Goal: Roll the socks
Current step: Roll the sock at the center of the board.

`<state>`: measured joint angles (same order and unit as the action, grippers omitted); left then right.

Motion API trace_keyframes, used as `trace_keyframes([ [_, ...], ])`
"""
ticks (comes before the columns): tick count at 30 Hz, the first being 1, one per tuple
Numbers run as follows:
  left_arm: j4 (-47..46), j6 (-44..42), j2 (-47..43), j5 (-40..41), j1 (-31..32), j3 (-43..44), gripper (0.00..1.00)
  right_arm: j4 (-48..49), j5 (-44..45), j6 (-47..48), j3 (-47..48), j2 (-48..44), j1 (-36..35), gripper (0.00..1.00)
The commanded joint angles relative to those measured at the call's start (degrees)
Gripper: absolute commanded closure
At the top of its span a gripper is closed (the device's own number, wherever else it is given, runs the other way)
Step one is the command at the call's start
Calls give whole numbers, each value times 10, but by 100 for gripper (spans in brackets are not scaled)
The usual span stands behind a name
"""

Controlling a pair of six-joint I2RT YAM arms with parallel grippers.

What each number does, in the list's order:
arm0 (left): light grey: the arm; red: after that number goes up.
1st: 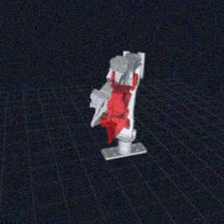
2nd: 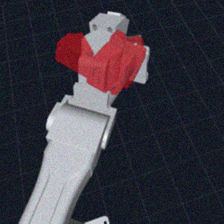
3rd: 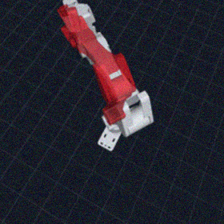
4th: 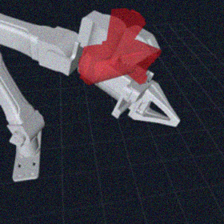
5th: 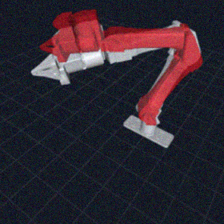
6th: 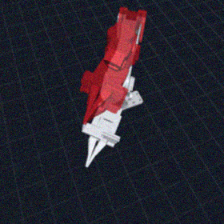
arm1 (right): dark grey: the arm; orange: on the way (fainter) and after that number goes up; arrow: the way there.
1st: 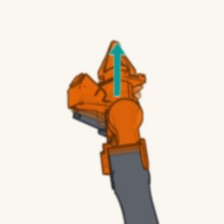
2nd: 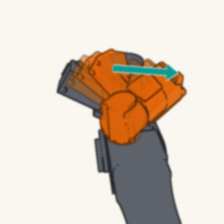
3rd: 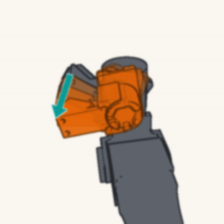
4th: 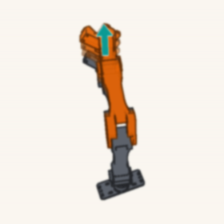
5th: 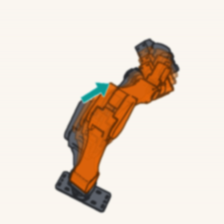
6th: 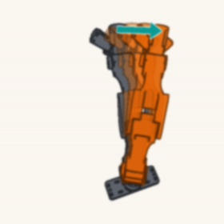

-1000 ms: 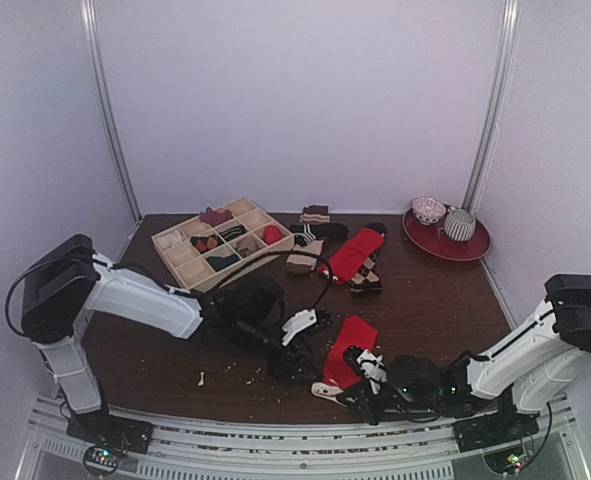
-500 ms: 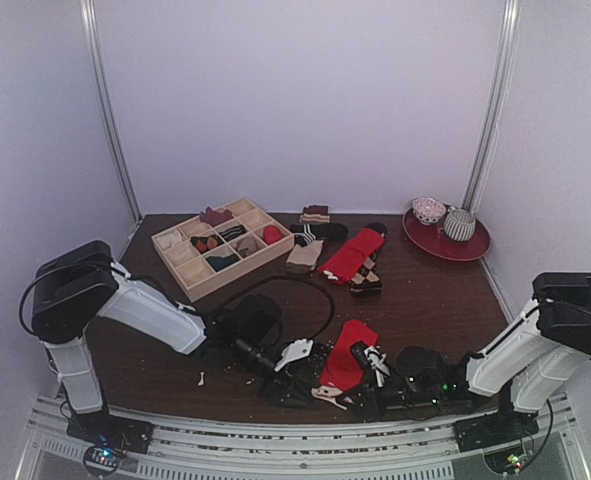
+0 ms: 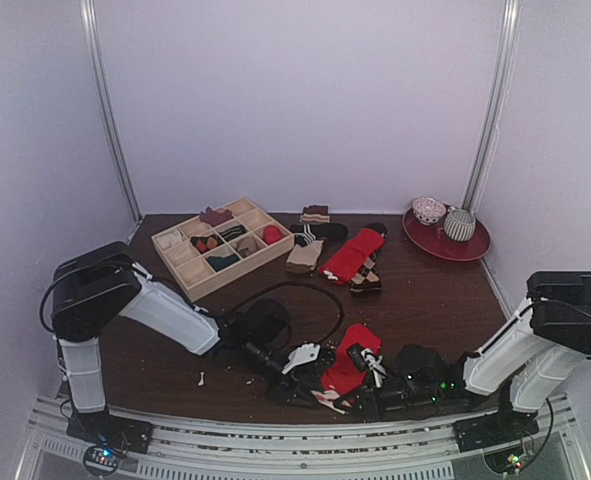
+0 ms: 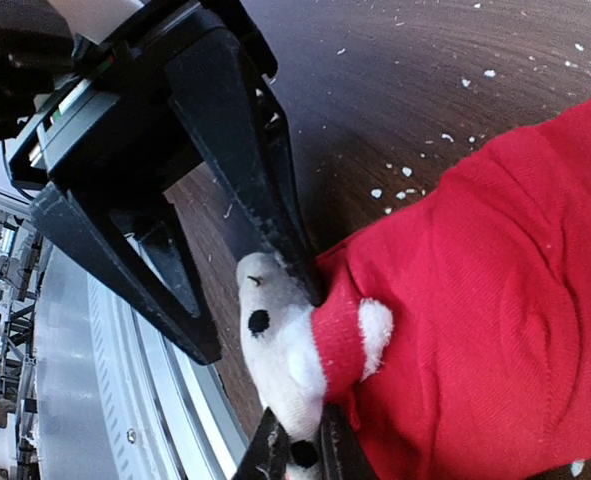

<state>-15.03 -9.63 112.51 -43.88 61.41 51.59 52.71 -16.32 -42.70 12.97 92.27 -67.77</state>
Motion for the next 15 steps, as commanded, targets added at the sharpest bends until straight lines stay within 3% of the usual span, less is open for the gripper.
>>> trace_keyframes([
  [1,21,-17,21,31,8,8,67,-97,-54,-14,-25,32,-3,90],
  [3,24,-14,24,36,10,6,81,-94,-59,-17,-26,33,-1,90],
  [4,24,-10,25,40,10,4,96,-94,-61,-16,-27,32,0,90],
  [5,25,-3,26,48,10,2,100,-96,-62,-16,-27,31,1,90],
  [10,111,67,24,102,10,14,100,-132,-42,3,-17,-11,4,81],
  [12,170,108,22,117,7,27,100,-193,4,37,0,-56,4,73],
  [15,216,192,16,69,-15,30,100,-270,82,87,17,-144,2,69],
])
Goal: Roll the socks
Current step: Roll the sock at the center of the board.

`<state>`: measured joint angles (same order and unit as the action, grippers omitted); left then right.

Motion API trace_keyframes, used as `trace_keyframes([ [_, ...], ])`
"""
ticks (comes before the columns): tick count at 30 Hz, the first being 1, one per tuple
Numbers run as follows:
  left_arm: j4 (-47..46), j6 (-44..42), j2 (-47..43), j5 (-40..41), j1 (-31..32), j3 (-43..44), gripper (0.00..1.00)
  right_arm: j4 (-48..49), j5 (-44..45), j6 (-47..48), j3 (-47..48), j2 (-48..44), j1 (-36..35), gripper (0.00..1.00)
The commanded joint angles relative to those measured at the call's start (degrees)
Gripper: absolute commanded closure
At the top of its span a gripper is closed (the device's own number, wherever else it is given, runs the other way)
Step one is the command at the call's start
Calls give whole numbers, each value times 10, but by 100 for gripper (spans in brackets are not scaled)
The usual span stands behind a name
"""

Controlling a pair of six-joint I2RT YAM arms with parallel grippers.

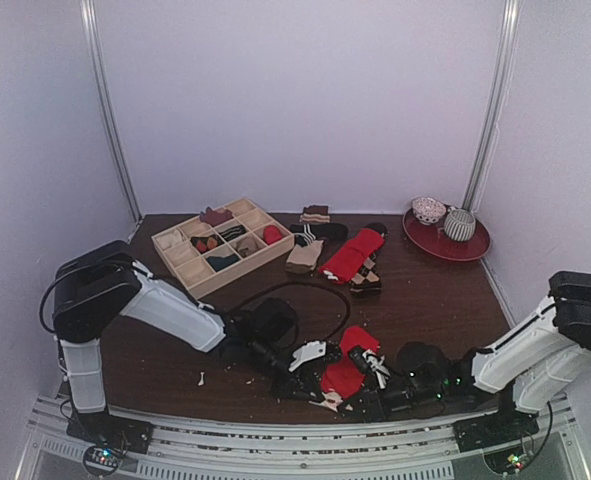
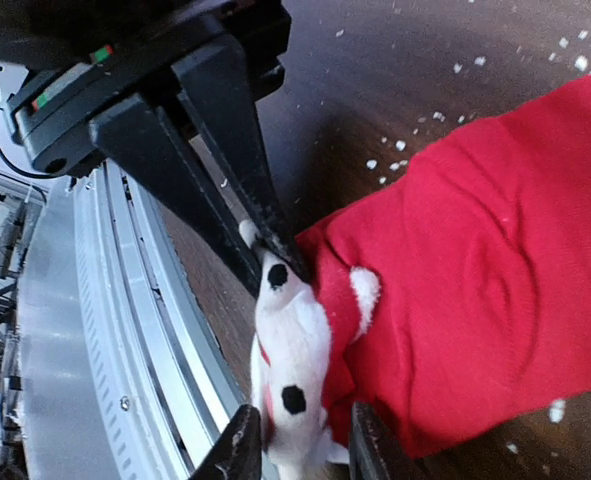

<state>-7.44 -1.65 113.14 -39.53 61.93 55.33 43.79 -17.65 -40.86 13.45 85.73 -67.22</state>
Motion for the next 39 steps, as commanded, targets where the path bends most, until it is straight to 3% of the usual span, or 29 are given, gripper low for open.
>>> trace_keyframes([
  [1,134,137,1,1,-26,-15,100,-198,130,90,15,-110,-8,68],
  [6,164,171,-11,-37,-32,5,100,-237,325,226,26,-209,-109,66],
  [11,197,152,15,-59,-35,27,100,-233,428,346,71,-149,-202,63],
  [16,194,150,28,-61,-35,26,100,-254,447,389,133,-44,-223,59],
  [28,198,139,32,-58,-35,28,100,-220,377,424,152,18,-223,62],
  [34,197,139,32,-59,-35,31,100,-216,388,420,167,60,-211,62],
  [37,197,137,29,-62,-35,30,100,-235,405,387,179,85,-196,66],
  [39,197,133,28,-66,-35,30,100,-245,406,367,181,94,-191,74],
])
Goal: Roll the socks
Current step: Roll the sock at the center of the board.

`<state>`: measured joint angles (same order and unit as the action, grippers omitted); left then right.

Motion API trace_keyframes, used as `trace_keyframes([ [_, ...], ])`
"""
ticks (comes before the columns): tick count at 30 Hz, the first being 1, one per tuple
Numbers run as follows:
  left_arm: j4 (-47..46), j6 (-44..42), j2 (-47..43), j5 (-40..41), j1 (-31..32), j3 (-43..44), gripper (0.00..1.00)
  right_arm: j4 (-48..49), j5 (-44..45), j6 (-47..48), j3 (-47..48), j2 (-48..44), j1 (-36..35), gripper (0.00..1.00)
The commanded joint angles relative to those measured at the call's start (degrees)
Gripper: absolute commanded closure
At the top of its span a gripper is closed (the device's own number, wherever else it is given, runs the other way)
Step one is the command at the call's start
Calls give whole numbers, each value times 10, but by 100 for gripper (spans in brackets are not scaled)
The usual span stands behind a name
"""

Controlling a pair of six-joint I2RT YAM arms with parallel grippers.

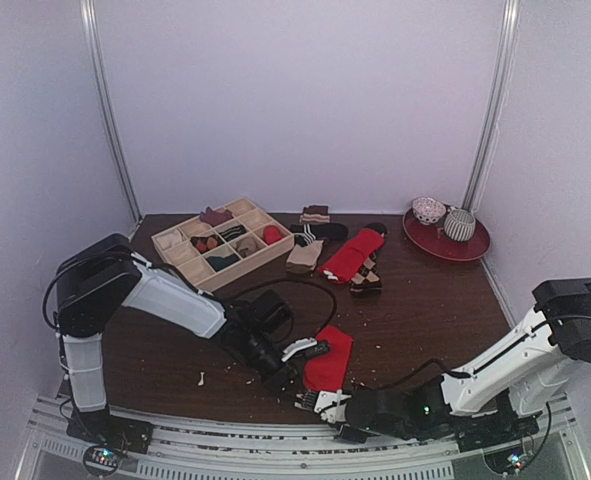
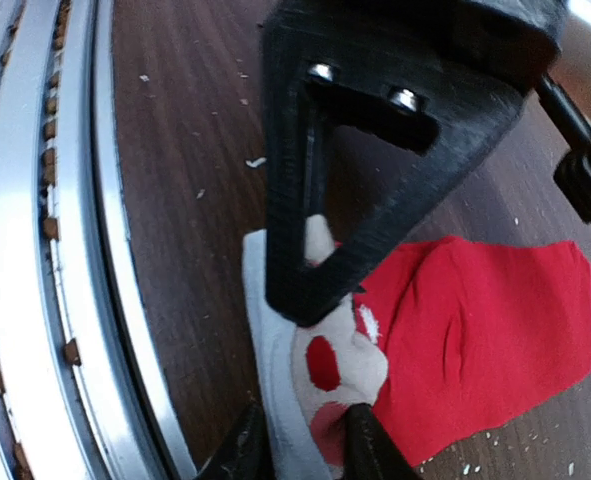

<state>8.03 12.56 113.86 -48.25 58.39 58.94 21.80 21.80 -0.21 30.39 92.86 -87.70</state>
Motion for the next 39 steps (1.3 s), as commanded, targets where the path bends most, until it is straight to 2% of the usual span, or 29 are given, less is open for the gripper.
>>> trace_keyframes([
  [1,42,-11,19,21,1,-5,100,-26,6,-54,8,24,18,78],
  [3,41,-16,13,27,1,-1,100,-27,-11,-87,-5,20,25,86],
  [6,30,-19,-9,70,1,6,98,-1,-63,-147,-41,-8,36,91],
  [8,6,-24,-38,112,1,4,86,40,-112,-195,-80,-31,49,91],
  [9,-14,-27,-55,132,1,0,84,67,-141,-219,-99,-40,58,91],
  [11,-67,-29,-91,172,1,-17,73,116,-193,-262,-131,-47,75,91],
  [13,-132,-37,-126,195,1,-40,66,157,-236,-297,-155,-42,90,91],
  [17,-277,-77,-176,157,3,-104,52,194,-322,-342,-165,0,124,91],
  [20,-321,-147,-175,110,16,-124,52,206,-390,-372,-160,32,154,91],
  [24,-264,-203,-140,98,27,-113,53,215,-439,-403,-165,48,185,91],
  [29,-247,-217,-128,96,30,-138,53,152,-457,-408,-150,42,205,91],
  [39,-234,-216,-84,104,36,-140,57,109,-489,-396,-126,53,233,91],
])
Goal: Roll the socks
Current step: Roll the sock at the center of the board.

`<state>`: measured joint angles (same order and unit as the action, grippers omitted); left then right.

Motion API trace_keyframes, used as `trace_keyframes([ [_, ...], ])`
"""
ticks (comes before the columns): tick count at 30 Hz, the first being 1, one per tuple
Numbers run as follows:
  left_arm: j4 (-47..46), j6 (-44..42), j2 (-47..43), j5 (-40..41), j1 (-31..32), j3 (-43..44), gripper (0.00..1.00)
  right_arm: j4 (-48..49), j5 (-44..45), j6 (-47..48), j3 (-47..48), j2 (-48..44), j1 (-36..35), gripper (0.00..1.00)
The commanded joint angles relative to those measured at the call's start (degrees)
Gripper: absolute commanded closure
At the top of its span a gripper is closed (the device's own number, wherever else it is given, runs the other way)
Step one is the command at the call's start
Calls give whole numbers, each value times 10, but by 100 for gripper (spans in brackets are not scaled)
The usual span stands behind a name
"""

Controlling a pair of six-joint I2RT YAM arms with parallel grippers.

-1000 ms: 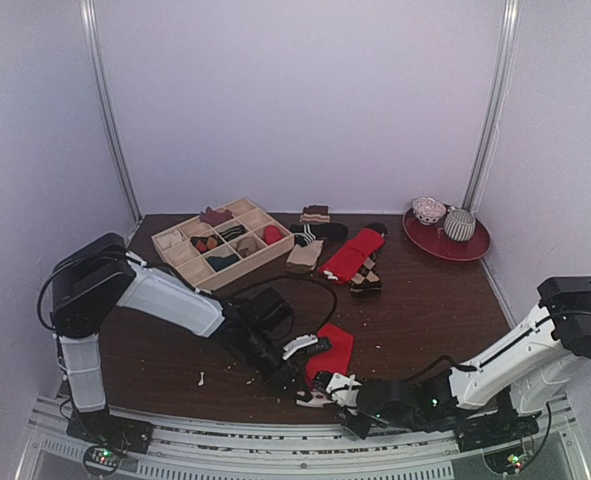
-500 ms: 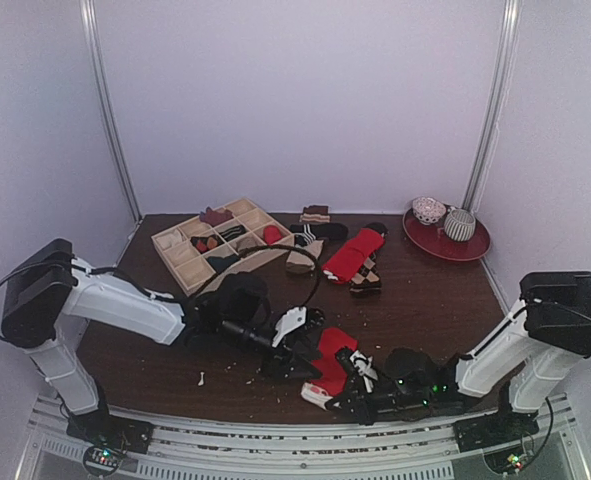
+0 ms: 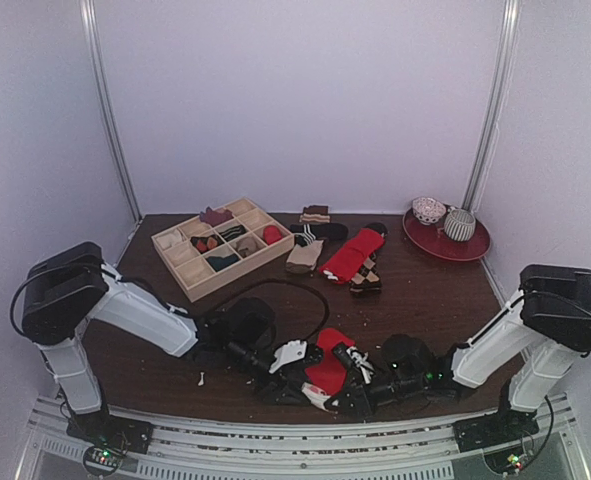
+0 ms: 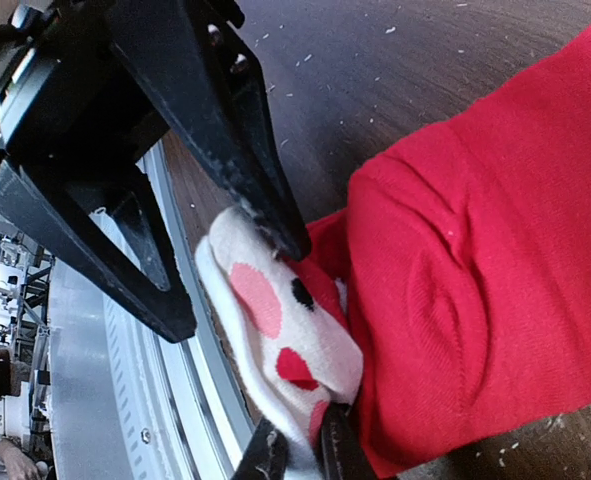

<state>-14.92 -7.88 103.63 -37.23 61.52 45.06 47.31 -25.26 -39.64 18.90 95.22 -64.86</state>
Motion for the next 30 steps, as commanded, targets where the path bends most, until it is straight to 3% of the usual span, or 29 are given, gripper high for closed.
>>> trace_keyframes([
  [1,-8,-10,22,-8,6,0,57,-147,-19,-2,-9,30,6,91],
  [9,-8,-9,34,-2,14,2,65,-152,-26,-14,-6,39,13,91],
  [11,-15,-4,31,12,14,0,57,-152,-27,-13,-5,43,13,91],
  [16,-87,3,-25,70,15,-48,46,-151,-28,-13,-6,45,14,91],
  [20,-156,-7,-62,101,14,-89,44,-154,-29,-11,-4,49,14,91],
  [25,-189,-20,-79,61,14,-103,45,-153,-31,-11,-3,53,13,91],
  [30,-151,-39,-40,19,16,-79,50,-153,-32,-12,-2,56,13,91],
])
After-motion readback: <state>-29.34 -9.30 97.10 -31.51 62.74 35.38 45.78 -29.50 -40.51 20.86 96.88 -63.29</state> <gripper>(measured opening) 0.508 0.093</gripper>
